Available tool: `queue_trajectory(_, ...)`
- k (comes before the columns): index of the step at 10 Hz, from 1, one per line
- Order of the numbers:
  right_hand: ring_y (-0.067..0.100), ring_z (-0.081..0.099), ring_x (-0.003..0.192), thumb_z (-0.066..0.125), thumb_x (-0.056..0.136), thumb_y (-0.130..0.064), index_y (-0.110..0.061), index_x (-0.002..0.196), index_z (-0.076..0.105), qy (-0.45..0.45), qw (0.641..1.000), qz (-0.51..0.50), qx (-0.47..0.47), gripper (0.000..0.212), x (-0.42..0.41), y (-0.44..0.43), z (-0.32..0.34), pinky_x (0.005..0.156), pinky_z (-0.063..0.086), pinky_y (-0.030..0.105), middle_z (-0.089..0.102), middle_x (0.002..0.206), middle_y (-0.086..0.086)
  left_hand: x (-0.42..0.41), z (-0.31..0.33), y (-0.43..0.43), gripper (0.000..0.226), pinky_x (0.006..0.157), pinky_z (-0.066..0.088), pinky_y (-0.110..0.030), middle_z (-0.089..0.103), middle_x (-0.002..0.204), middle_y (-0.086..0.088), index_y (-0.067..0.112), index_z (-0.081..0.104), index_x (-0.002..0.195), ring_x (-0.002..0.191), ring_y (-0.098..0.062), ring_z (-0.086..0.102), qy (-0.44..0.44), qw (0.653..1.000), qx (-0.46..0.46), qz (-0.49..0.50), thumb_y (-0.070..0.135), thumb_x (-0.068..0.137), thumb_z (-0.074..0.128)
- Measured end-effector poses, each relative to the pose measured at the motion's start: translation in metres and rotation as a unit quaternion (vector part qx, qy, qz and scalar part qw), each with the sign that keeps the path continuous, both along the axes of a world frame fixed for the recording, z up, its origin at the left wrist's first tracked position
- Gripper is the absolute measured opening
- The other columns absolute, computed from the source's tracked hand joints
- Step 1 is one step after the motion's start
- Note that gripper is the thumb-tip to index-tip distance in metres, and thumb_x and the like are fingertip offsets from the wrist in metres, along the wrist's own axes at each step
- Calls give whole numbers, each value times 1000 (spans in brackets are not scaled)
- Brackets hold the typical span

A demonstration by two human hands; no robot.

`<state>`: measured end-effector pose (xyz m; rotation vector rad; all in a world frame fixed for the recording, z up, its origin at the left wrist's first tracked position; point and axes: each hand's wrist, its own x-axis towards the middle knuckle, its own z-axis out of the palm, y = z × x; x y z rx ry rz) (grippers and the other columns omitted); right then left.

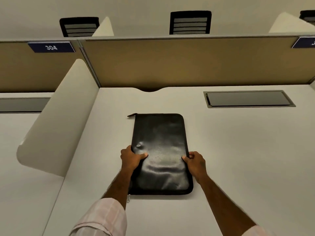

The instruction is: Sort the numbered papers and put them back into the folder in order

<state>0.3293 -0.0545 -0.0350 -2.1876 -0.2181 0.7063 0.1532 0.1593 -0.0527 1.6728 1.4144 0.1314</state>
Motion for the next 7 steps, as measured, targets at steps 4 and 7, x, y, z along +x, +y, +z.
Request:
queue_trajectory(4, 25, 60, 109, 66, 91, -28, -5, 125, 59, -37, 993, 87, -77, 41, 8, 4, 5, 87, 45, 26, 64, 122, 11, 7, 42, -18, 87, 103, 41, -44, 44, 133, -14, 9, 48, 135, 126, -32, 42, 107, 990, 59, -71, 60, 70, 78)
queue_trajectory(7, 26, 42, 131, 52, 95, -48, -16, 143, 42, -200, 952, 190, -135, 58, 25, -13, 49, 104, 39, 35, 42, 144, 9, 35, 72, -48, 88, 117, 24, -46, 21, 160, -11, 18, 21, 154, 146, -31, 21, 125, 933, 236, -240, 65, 87, 54)
